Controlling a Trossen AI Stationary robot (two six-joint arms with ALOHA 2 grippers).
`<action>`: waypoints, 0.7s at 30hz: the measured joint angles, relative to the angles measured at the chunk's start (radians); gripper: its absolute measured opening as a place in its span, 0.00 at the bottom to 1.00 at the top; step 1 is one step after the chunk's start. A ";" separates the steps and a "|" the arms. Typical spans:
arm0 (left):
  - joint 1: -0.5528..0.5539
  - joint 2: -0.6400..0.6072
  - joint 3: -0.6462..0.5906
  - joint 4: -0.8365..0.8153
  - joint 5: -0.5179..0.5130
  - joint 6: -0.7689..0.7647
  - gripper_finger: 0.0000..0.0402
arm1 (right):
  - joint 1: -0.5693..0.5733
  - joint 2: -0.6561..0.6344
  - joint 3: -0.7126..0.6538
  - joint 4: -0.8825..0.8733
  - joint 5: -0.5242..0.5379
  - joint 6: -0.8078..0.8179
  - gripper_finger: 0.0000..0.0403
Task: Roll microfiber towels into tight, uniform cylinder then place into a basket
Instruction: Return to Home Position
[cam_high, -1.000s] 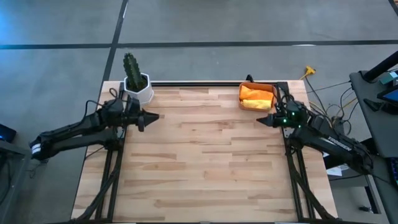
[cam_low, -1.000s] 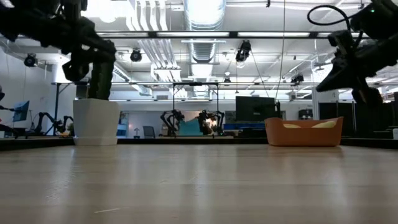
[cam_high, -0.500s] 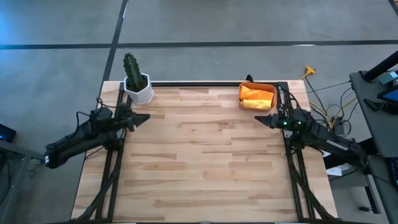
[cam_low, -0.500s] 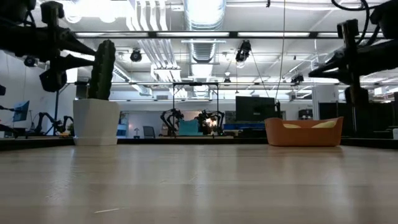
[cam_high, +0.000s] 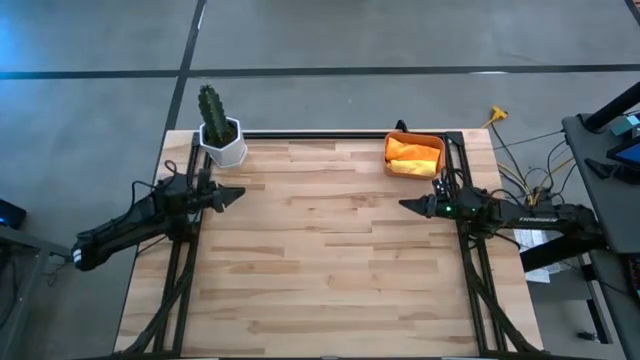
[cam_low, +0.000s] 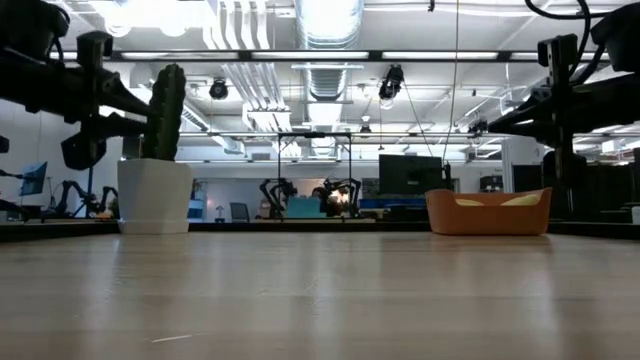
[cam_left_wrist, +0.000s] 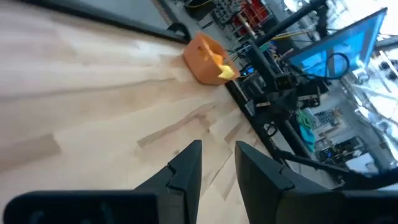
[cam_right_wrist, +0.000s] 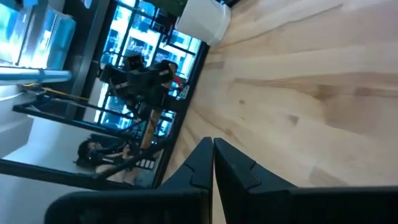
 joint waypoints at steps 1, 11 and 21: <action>0.000 0.000 -0.009 0.001 0.000 -0.020 0.20 | 0.012 0.002 0.000 -0.001 0.011 0.010 0.02; -0.024 0.018 -0.089 0.235 0.059 -0.122 0.18 | 0.055 0.003 0.000 0.001 0.040 -0.034 0.02; -0.162 0.103 -0.088 0.328 0.031 -0.171 0.01 | 0.055 0.004 0.000 -0.002 -0.121 -0.132 0.02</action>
